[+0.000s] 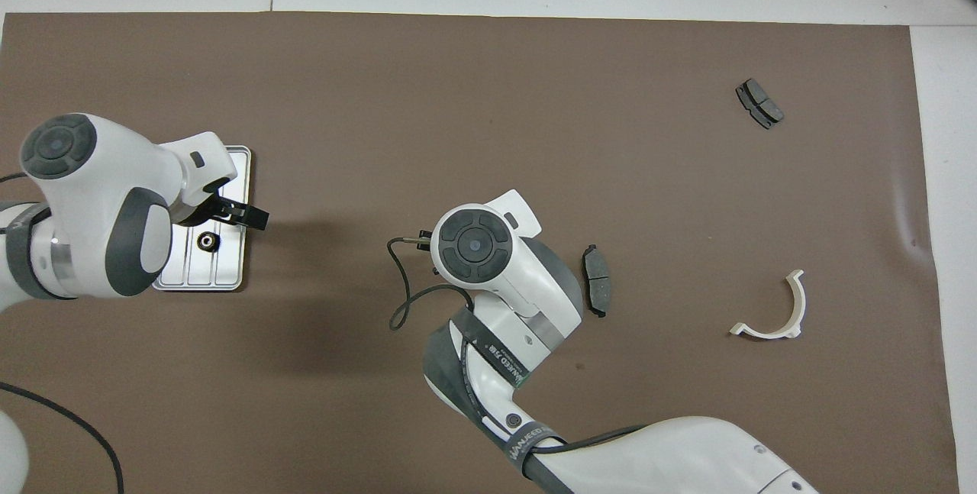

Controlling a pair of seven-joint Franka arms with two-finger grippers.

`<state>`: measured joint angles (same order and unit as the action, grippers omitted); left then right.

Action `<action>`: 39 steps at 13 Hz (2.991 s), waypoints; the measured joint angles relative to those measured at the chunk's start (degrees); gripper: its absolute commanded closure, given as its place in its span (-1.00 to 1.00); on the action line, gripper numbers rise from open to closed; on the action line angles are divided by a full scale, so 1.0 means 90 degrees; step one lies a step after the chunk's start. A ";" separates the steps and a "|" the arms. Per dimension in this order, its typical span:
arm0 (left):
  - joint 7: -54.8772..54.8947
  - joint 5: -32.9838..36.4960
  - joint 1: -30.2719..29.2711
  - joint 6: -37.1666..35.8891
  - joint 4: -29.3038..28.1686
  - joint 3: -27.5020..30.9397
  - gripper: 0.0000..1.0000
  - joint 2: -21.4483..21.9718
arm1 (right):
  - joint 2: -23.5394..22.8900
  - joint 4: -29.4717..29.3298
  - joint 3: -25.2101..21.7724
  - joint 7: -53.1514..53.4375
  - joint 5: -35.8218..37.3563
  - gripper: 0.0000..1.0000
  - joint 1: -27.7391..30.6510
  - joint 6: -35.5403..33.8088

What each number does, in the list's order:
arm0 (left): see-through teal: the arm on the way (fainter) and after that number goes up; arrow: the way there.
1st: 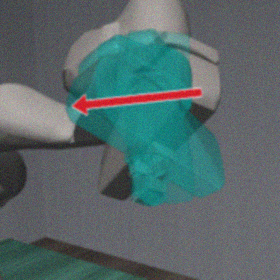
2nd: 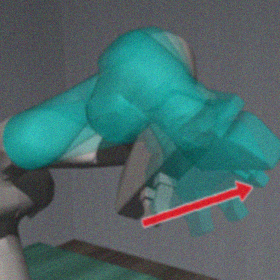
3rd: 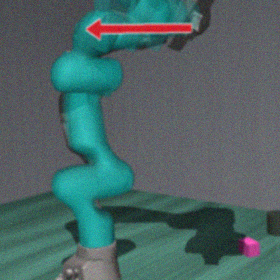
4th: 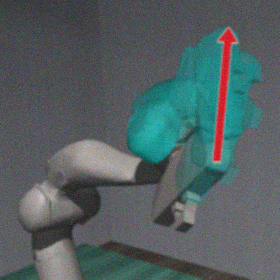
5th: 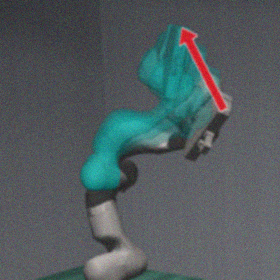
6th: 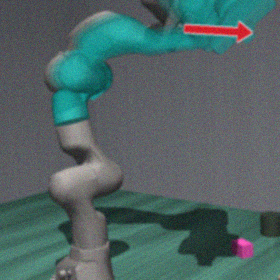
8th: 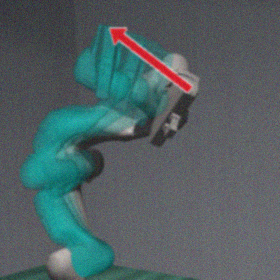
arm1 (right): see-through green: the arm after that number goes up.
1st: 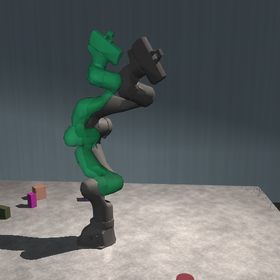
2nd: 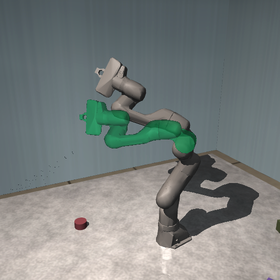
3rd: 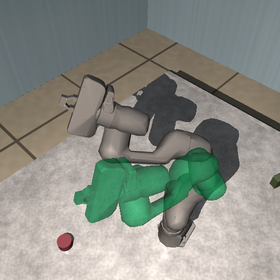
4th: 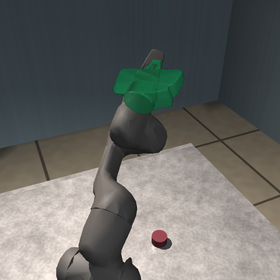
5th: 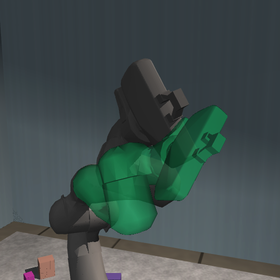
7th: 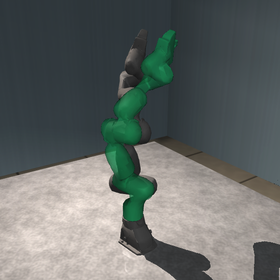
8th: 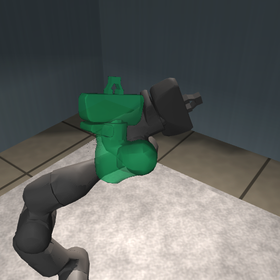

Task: Pick bearing gear from pile to tray

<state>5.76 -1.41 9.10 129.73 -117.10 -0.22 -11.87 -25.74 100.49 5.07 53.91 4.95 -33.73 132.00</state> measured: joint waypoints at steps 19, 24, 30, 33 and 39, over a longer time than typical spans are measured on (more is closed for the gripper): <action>-0.3868 0.0000 0.3372 0.1926 -0.0199 -0.0032 -0.09 -0.0696 | 0.2252 0.0304 -0.0047 -0.4089 -0.0308 -1.00 0.3255 -0.1918; -0.3852 0.0004 0.3419 0.1730 -0.0196 -0.0021 0.27 -0.0660 | 0.2658 -0.0417 -0.0054 -0.5095 -0.0312 -1.00 0.3714 -0.3145; -0.3849 0.0005 0.3454 0.1676 -0.0196 -0.0004 0.81 -0.0629 | 0.3026 -0.0312 -0.0028 -0.5967 -0.0313 -1.00 0.3704 -0.3941; -0.3849 0.0005 0.3455 0.1676 -0.0196 -0.0004 0.96 -0.0629 | 0.3077 -0.0172 -0.0023 -0.5968 -0.0313 -1.00 0.3704 -0.3949; -0.3854 0.0005 0.3263 0.1415 0.0129 0.0121 1.00 -0.0626 | 0.3083 -0.0159 -0.0010 -0.5968 -0.0336 -1.00 0.3696 -0.3910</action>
<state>-28.93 -1.36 38.47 142.46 -115.94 0.87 -17.51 2.01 99.06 4.98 0.20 1.93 -0.46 96.81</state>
